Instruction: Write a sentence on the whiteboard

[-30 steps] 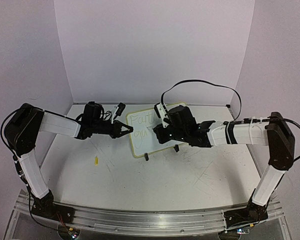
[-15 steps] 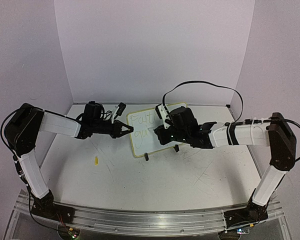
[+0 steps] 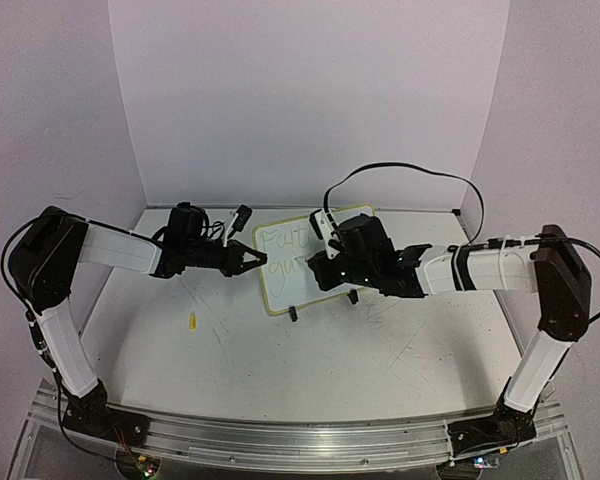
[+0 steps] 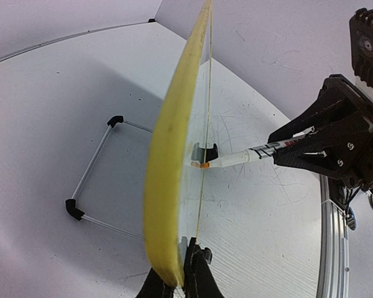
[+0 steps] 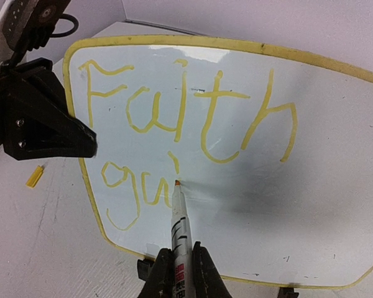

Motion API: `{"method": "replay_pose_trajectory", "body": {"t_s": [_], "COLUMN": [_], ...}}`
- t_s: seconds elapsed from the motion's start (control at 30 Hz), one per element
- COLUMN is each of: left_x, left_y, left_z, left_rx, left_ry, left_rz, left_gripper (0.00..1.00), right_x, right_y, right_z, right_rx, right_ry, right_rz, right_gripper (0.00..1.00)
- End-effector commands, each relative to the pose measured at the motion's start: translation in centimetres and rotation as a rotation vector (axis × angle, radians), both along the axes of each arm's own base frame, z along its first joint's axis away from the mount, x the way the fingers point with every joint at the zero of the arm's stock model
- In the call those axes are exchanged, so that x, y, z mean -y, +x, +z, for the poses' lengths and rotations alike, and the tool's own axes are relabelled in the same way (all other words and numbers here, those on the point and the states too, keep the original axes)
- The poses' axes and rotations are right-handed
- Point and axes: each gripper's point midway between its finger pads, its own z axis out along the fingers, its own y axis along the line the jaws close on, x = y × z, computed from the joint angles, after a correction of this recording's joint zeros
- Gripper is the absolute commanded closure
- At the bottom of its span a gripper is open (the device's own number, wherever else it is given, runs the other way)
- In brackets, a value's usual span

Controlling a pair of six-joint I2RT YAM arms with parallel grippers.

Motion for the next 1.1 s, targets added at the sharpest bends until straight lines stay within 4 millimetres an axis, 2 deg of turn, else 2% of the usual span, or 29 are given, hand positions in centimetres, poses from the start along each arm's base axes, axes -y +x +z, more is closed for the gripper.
{"method": "replay_pose_trajectory", "body": {"t_s": [0.0,0.33,0.47,0.53,0.67,0.73,0.87,1.07], "left_x": [-2.0,-2.1,-2.0,-2.0,-2.1,-2.0,-2.0,-2.1], "left_y": [2.2,2.2,2.2,2.2,2.2,2.2,2.2,2.2], "left_z": [-2.4,-2.2,-2.3,-2.3,-2.3,-2.3,-2.1,-2.2], "left_rx": [0.037,0.040,0.037,0.037,0.037,0.038,0.041,0.039], "left_ry": [0.136,0.135,0.137,0.137,0.138,0.138,0.134,0.137], "left_rz": [0.120,0.121,0.120,0.121,0.123,0.122,0.119,0.123], "left_gripper": [1.00,1.00,1.00,1.00,1.00,1.00,1.00,1.00], "right_x": [0.4,0.9,0.6,0.3,0.6,0.9,1.9,2.0], "right_y": [-0.1,-0.8,-1.2,-1.9,-2.6,-2.1,-0.3,0.4], "right_z": [-0.7,-2.3,-2.3,-0.6,5.1,6.4,5.7,5.4], "right_rx": [-0.016,-0.053,-0.059,-0.040,0.048,0.067,0.072,0.125], "right_ry": [-0.006,-0.023,-0.019,0.016,0.146,0.167,0.138,0.044], "right_rz": [-0.021,-0.024,-0.005,0.024,0.042,0.036,0.004,0.027], "right_gripper": [1.00,1.00,1.00,1.00,1.00,1.00,1.00,1.00]}}
